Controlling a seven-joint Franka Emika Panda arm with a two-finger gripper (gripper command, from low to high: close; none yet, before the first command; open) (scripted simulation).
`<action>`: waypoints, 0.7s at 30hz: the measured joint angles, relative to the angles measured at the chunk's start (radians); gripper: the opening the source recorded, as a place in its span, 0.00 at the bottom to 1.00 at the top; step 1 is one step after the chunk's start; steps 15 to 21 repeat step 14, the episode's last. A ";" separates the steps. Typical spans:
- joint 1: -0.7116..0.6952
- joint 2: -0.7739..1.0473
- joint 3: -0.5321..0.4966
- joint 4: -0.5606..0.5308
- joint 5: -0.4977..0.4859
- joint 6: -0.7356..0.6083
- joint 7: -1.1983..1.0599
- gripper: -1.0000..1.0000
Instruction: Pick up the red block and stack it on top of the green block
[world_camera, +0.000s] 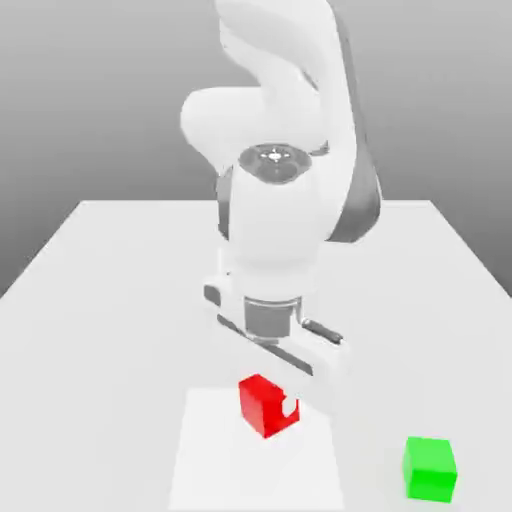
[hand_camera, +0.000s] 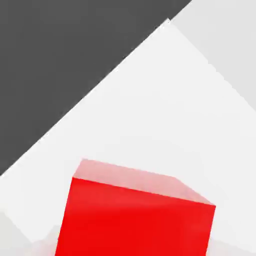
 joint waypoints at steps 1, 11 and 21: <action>0.024 0.009 0.014 0.026 -0.005 -0.018 0.041 0.00; 0.206 0.207 0.051 0.185 -0.107 0.016 0.332 1.00; 0.206 0.207 0.051 0.185 -0.107 0.016 0.332 1.00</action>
